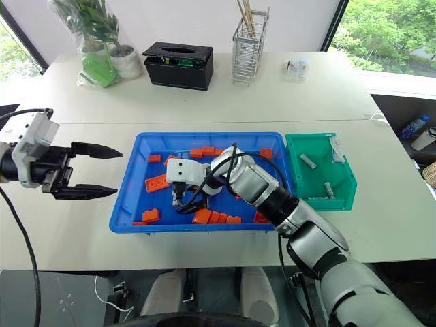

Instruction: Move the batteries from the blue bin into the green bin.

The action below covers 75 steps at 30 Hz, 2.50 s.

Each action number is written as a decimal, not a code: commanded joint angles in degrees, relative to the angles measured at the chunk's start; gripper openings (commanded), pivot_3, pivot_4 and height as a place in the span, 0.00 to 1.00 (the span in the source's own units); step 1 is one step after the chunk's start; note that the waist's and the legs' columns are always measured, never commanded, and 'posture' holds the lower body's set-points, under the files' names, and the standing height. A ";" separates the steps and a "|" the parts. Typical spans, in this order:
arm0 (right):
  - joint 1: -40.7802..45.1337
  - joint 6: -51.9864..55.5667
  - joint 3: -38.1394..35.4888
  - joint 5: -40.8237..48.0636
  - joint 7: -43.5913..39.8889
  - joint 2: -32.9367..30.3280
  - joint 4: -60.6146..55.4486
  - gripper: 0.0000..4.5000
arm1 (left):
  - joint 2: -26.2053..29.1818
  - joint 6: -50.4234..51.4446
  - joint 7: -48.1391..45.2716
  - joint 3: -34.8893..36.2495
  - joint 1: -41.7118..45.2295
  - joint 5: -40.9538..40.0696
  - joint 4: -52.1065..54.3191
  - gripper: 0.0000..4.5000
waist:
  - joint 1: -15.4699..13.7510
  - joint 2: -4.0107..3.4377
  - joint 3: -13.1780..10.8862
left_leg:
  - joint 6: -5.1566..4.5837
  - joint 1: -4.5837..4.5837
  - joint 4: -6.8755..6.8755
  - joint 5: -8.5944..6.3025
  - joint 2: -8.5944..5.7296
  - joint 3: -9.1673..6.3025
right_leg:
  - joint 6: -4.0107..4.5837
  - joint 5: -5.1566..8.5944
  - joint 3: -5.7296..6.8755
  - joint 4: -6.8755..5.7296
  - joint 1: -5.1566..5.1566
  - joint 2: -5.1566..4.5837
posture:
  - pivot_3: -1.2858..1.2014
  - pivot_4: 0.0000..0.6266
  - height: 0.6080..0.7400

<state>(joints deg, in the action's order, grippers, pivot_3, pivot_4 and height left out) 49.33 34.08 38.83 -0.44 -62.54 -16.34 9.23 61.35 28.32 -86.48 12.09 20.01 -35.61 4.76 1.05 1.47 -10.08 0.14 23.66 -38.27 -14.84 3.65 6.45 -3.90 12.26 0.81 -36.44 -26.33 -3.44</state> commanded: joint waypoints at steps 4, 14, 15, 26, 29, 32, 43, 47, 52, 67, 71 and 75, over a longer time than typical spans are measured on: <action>-0.54 2.67 -2.96 1.93 -1.80 -0.82 -4.01 0.50 | 0.50 -0.32 0.00 0.58 1.06 -0.48 0.51 1.00 | -0.05 0.00 0.00 | 0.00 0.00 0.00 0.00 0.00 0.00 | 0.00 0.00 0.00 0.00 0.00 0.00 | 0.52 0.24 0.97; -0.05 20.87 -32.69 13.32 -1.13 -22.78 -17.26 0.50 | -1.86 -1.35 0.39 -1.60 2.49 0.14 -0.75 1.00 | -1.12 0.02 -0.01 | 0.03 0.10 0.01 0.01 -0.04 -0.03 | 0.10 0.05 0.05 0.11 0.00 -0.09 | 0.52 0.24 0.97; -1.76 21.09 -34.49 13.51 -1.06 -26.29 -17.73 0.50 | -2.07 -1.52 0.29 -1.84 2.63 0.20 -0.99 1.00 | -1.39 0.07 0.02 | 0.03 0.12 0.03 0.01 -0.05 -0.03 | 0.16 0.09 0.06 0.17 0.00 -0.11 | 0.52 0.24 0.97; -22.78 19.64 -49.13 15.91 1.20 -43.73 -20.14 0.50 | -4.24 -3.90 -1.15 -5.68 7.29 2.37 -5.80 1.00 | 0.02 0.03 -0.02 | -0.03 0.02 0.07 -0.02 -0.02 -0.03 | 0.16 0.08 -0.02 0.22 0.02 0.02 | 0.52 0.24 0.97; -23.93 17.79 -49.45 15.54 2.52 -44.68 -19.12 0.61 | -4.55 -4.27 -1.54 -6.26 8.51 2.68 -6.78 1.00 | 0.03 0.03 -0.02 | -0.03 -0.07 0.09 -0.02 -0.02 0.00 | 0.16 0.08 -0.07 0.20 0.07 0.03 | 0.52 0.24 0.97; -23.44 16.49 -49.58 16.09 2.78 -45.23 -18.60 0.91 | -4.63 -4.54 -1.86 -6.33 8.78 2.86 -7.13 1.00 | -0.14 0.03 -0.02 | -0.04 -0.06 0.09 -0.02 -0.02 0.02 | 0.16 0.09 -0.08 0.20 0.05 0.03 | 0.52 0.24 0.97; -6.13 27.96 -34.33 24.58 9.54 -25.98 -26.86 0.99 | -5.06 -4.28 -1.63 -6.19 8.72 2.88 -6.58 1.00 | 0.05 0.03 -0.02 | -0.04 -0.08 0.12 -0.02 0.10 0.01 | 0.20 0.07 -0.15 0.15 -0.01 0.20 | 0.52 0.24 0.97; -5.18 27.98 -25.64 21.38 15.75 -16.69 -24.81 0.99 | -5.29 -4.23 -1.25 -6.06 8.39 2.86 -5.95 1.00 | -0.51 0.04 -0.02 | -0.03 0.08 0.07 -0.02 0.10 0.00 | 0.15 0.04 -0.10 0.11 -0.10 0.19 | 0.52 0.24 0.97; -6.18 24.06 -15.83 15.45 19.63 -12.68 -21.37 0.99 | -4.58 -4.63 -0.64 -5.47 7.30 3.28 -4.99 1.00 | -0.43 0.04 -0.02 | -0.03 0.32 -0.10 -0.01 0.02 -0.02 | 0.14 0.03 -0.07 0.15 -0.14 0.06 | 0.52 0.24 0.97; -7.09 18.73 -10.87 10.62 18.25 -10.85 -15.56 0.81 | -3.75 -4.19 -0.22 -5.06 8.41 3.09 -6.25 1.00 | -0.14 0.05 -0.01 | -0.03 0.30 -0.09 -0.01 0.05 -0.10 | 0.08 0.00 -0.01 0.13 -0.14 0.13 | 0.52 0.24 0.97; -6.81 19.84 -12.32 11.84 17.19 -10.14 -16.22 0.37 | -4.10 -4.17 0.04 -5.27 9.13 3.03 -6.67 1.00 | -0.24 0.06 -0.01 | -0.03 0.30 -0.09 -0.01 0.05 -0.10 | 0.08 0.00 -0.01 0.13 -0.12 0.13 | 0.52 0.24 0.97; -5.43 19.26 -12.83 13.66 15.54 -7.37 -17.72 0.28 | -4.22 -4.20 0.11 -5.31 9.37 3.00 -6.96 1.00 | -0.15 0.06 -0.01 | -0.03 0.30 -0.09 -0.01 0.05 -0.10 | 0.08 0.00 0.00 0.12 -0.13 0.13 | 0.52 0.24 0.97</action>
<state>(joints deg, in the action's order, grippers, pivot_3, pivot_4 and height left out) 41.51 54.35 27.65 11.46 -45.61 -24.84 -5.71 56.98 24.36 -86.34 5.55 28.09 -32.17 -2.42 0.90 1.53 -10.08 0.11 23.96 -38.36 -14.85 3.70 6.35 -3.83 12.25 0.81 -36.32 -26.46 -3.31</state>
